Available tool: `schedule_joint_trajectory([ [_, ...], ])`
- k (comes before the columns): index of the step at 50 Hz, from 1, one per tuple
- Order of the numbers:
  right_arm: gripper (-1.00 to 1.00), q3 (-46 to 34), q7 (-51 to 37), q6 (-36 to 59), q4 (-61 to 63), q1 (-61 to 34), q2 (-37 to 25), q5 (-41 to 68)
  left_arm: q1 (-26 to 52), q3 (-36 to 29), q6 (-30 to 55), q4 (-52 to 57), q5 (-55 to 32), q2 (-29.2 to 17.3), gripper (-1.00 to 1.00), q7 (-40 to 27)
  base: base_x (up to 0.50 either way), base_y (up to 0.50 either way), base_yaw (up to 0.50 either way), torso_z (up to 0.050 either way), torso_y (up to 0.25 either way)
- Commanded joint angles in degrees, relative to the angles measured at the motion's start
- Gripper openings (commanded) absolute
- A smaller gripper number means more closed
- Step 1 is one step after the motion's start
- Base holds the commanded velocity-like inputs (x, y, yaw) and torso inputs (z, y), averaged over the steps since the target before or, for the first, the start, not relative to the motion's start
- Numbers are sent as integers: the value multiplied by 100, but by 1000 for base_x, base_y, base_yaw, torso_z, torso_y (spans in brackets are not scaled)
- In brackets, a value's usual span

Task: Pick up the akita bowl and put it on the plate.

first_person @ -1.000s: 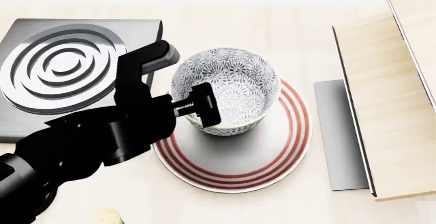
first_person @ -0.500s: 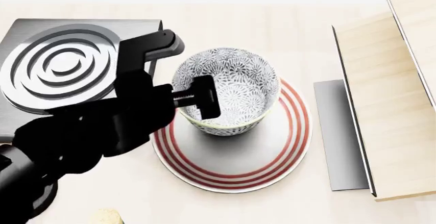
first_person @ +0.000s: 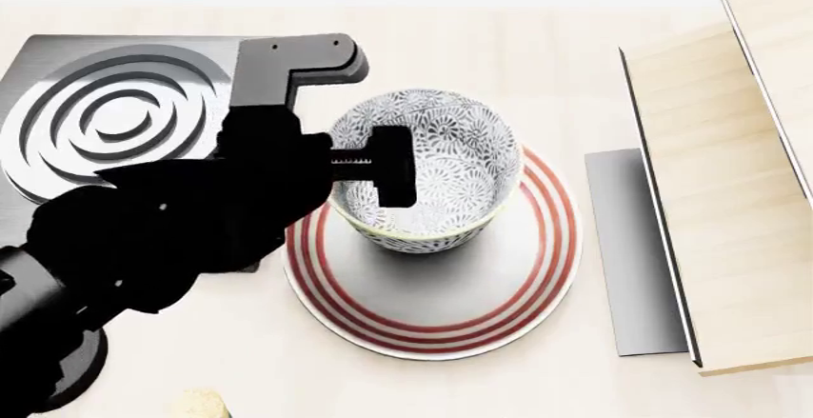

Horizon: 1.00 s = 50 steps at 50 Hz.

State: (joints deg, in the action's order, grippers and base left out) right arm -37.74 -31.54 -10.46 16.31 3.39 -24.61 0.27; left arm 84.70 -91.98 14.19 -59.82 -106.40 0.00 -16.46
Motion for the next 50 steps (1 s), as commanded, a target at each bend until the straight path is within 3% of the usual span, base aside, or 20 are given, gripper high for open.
schedule_joint_trajectory([
  [1, 100, -12, -5, 21, 35, -15, -9, -6, 85, 35, 9, 144, 361, 0, 100, -264, 0, 0, 0, 0, 0],
  [12, 100, -1, -24, 10, 106, 16, -48, 25, 388, 40, 34, 367, 706, -13, 100, -607, 0, 0, 0, 0, 0],
  [27, 100, -1, -50, 43, 174, 14, -61, 37, 700, 34, 18, 1401, 850, -517, 100, -1179, 0, 0, 0, 0, 0],
  [39, 100, 9, -88, 44, 199, 30, -76, 40, 1198, 175, 198, 2833, 795, -1318, 100, -1724, 0, 0, 0, 0, 0],
  [50, 100, 17, -130, 23, 259, 63, -105, 23, 1545, 182, 360, 3510, 869, -1663, 100, -2049, 0, 0, 0, 0, 0],
])
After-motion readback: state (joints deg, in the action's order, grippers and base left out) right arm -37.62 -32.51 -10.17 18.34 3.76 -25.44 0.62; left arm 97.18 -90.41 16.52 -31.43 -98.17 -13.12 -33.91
